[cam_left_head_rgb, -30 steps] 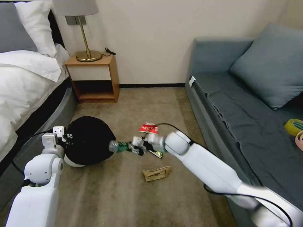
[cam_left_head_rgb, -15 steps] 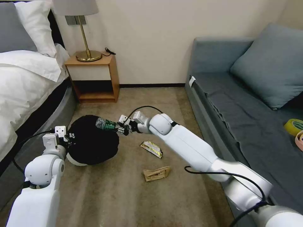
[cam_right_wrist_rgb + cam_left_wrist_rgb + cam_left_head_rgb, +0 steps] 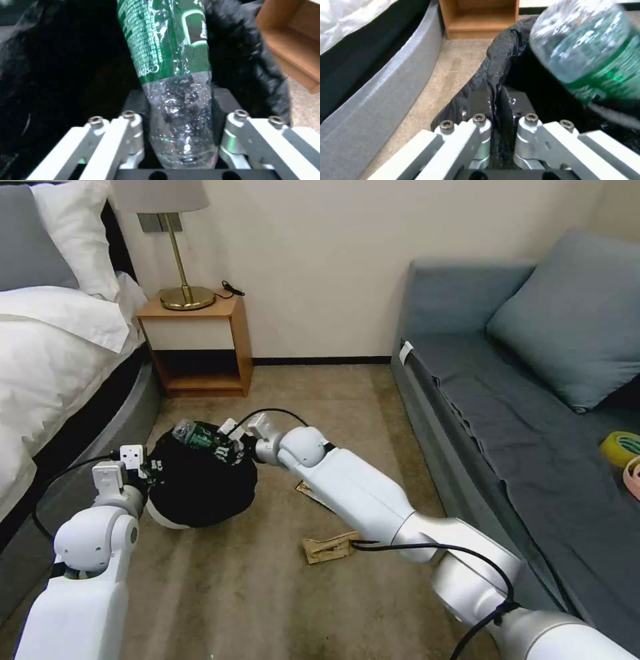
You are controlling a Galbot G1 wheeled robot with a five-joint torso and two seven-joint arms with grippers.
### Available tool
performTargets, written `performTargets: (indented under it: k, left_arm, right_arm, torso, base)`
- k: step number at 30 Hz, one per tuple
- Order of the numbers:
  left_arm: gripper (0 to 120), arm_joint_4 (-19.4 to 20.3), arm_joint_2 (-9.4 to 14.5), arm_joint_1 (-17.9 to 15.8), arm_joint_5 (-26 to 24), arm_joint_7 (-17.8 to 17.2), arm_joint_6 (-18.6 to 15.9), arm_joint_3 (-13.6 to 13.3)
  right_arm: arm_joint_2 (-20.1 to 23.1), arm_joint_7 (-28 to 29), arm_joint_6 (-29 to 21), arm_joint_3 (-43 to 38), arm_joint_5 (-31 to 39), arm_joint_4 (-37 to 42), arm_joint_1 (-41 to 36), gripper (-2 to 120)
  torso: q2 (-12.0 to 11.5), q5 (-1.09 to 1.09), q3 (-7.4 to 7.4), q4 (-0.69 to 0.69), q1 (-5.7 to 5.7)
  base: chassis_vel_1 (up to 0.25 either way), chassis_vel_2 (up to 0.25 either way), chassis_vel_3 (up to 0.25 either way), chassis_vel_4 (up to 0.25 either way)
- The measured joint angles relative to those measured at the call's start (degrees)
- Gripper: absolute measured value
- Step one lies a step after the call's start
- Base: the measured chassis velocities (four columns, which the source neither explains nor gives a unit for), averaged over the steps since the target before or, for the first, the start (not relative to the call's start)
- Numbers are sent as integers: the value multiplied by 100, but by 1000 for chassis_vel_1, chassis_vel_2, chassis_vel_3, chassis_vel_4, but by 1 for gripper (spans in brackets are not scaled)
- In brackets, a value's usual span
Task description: Pick up the trash bin, then pick up the garbage on the floor and place it into the trash bin.
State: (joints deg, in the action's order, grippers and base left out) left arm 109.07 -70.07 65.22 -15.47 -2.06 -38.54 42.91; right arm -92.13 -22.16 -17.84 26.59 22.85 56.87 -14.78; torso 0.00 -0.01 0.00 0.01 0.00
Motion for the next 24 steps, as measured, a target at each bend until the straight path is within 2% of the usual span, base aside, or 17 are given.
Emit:
performTargets:
  k: [2,5,7,9,11,13,15,17,19,24]
  left_arm:
    - [4,0,6,-2,-4,0,0,5]
    - [4,-1,33,-13,-22,0,0,20]
    - [4,-2,36,-13,-23,0,0,21]
    - [4,-12,38,-13,-24,0,0,23]
    - [4,-15,36,-13,-24,1,0,23]
    - [4,-25,16,-14,-19,0,-1,18]
    - [4,-27,7,-15,-15,0,0,12]
    - [4,-38,-12,-19,-3,-1,-1,1]
    - [4,-41,-13,-20,-2,-1,-1,1]
    - [4,-111,13,-41,9,-2,10,43]
  right_arm:
    - [1,9,0,12,-13,1,-16,38]
    - [1,25,0,51,-53,40,-62,53]
    - [1,25,-1,56,-58,51,-64,56]
    - [15,25,2,59,-96,91,-66,67]
    - [23,25,4,56,-104,95,-65,69]
    - [61,25,12,26,-139,101,-56,81]
    - [73,25,18,18,-151,105,-49,84]
    - [128,21,25,3,-176,137,-31,95]
    - [142,21,25,1,-181,145,-29,96]
    - [633,-116,37,-21,-496,374,47,100]
  torso:
    - [0,0,0,0,0]
    - [0,0,0,-1,0]
    - [0,1,0,-1,0]
    - [0,0,0,0,0]
    - [0,1,0,0,0]
    - [0,1,0,-1,0]
    - [0,1,0,-1,0]
    - [0,1,0,-1,0]
    - [0,1,0,-1,0]
    - [0,2,0,0,0]
  base:
    - [0,0,0,0]
    - [0,0,0,0]
    - [0,0,0,0]
    - [0,0,0,0]
    - [0,0,0,0]
    - [0,0,0,0]
    - [0,0,0,0]
    - [0,0,0,0]
    - [0,0,0,0]
    - [0,0,0,0]
